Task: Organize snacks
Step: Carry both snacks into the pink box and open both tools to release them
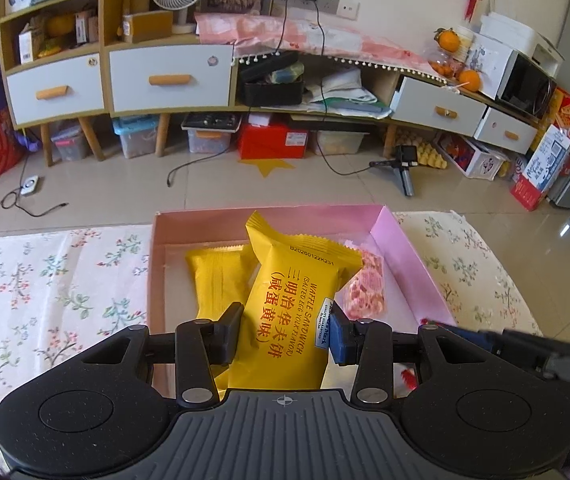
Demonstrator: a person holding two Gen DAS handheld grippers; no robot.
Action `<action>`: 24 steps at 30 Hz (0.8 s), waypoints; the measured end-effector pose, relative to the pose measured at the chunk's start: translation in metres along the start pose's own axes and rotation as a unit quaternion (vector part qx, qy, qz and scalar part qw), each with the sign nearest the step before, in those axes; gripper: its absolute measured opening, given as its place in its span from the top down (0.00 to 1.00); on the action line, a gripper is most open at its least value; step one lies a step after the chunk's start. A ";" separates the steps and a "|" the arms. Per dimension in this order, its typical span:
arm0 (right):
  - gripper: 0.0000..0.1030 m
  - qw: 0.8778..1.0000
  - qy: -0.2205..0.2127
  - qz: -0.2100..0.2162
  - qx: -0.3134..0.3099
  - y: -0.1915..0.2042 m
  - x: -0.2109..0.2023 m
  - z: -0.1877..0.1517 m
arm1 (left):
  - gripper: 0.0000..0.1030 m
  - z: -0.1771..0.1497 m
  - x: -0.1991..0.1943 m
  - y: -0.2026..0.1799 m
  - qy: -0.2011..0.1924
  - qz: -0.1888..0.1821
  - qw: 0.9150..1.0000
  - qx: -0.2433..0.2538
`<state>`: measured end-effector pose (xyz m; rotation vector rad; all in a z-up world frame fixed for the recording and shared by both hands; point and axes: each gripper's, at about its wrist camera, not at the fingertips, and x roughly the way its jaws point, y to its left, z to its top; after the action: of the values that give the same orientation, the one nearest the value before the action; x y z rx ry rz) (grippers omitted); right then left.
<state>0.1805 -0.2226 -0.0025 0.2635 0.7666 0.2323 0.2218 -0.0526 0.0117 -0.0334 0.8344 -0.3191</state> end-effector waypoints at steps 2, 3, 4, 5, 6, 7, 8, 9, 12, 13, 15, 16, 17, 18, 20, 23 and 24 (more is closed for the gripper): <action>0.60 1.000 -0.004 0.001 0.007 0.000 0.001 -0.001 | 0.61 0.003 0.008 -0.002 0.001 0.000 1.000 0.001; 0.60 1.000 -0.007 0.000 0.010 -0.001 0.001 -0.001 | 0.61 0.005 0.012 -0.002 0.002 0.000 1.000 0.000; 0.60 1.000 -0.011 -0.001 0.013 -0.001 0.002 0.000 | 0.61 0.006 0.015 -0.002 0.004 -0.001 1.000 -0.002; 0.60 1.000 -0.014 -0.003 0.015 -0.002 0.002 0.000 | 0.61 0.007 0.019 -0.002 0.005 -0.002 1.000 -0.007; 0.60 1.000 -0.019 -0.006 0.017 -0.002 0.001 0.001 | 0.61 0.008 0.023 -0.002 0.005 -0.005 1.000 -0.013; 0.61 1.000 -0.024 -0.007 0.019 -0.003 0.001 0.002 | 0.61 0.009 0.026 -0.001 0.005 -0.008 1.000 -0.018; 0.61 0.999 -0.029 -0.008 0.021 -0.004 0.001 0.002 | 0.61 0.010 0.029 -0.001 0.003 -0.010 1.000 -0.021; 0.61 0.999 -0.034 -0.008 0.024 -0.005 0.001 0.003 | 0.61 0.011 0.032 -0.001 0.002 -0.010 1.000 -0.023; 0.62 0.999 -0.041 -0.002 0.034 -0.007 0.000 0.004 | 0.61 0.011 0.037 -0.003 0.001 -0.005 1.000 -0.020; 0.62 0.999 -0.040 -0.003 0.034 -0.007 0.002 0.004 | 0.60 0.010 0.038 -0.004 -0.001 -0.001 1.000 -0.018; 0.58 0.999 -0.033 -0.011 0.028 -0.007 0.003 0.004 | 0.55 0.009 0.036 -0.003 -0.008 0.000 1.000 -0.015; 0.56 0.999 -0.029 -0.016 0.021 -0.006 0.004 0.004 | 0.51 0.009 0.034 -0.003 -0.011 -0.001 1.000 -0.015; 0.51 0.999 -0.028 -0.019 0.015 -0.005 0.004 0.003 | 0.49 0.008 0.031 -0.002 -0.014 0.001 1.000 -0.017; 0.48 0.999 -0.027 -0.021 0.010 -0.004 0.004 0.003 | 0.46 0.008 0.029 -0.001 -0.017 0.002 1.000 -0.018; 0.43 1.000 -0.023 -0.021 0.004 -0.003 0.003 0.003 | 0.40 0.008 0.024 0.002 -0.019 0.004 1.000 -0.022; 0.34 1.000 -0.019 -0.020 -0.001 -0.002 0.000 0.004 | 0.33 0.004 0.015 0.005 -0.020 0.005 0.999 -0.025; 0.30 1.000 -0.018 -0.020 -0.005 -0.001 -0.002 0.004 | 0.32 0.002 0.011 0.005 -0.019 0.007 1.000 -0.023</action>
<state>0.1825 -0.2250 0.0012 0.2426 0.7349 0.1923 0.2315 -0.0512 0.0039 -0.0765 0.8040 -0.2853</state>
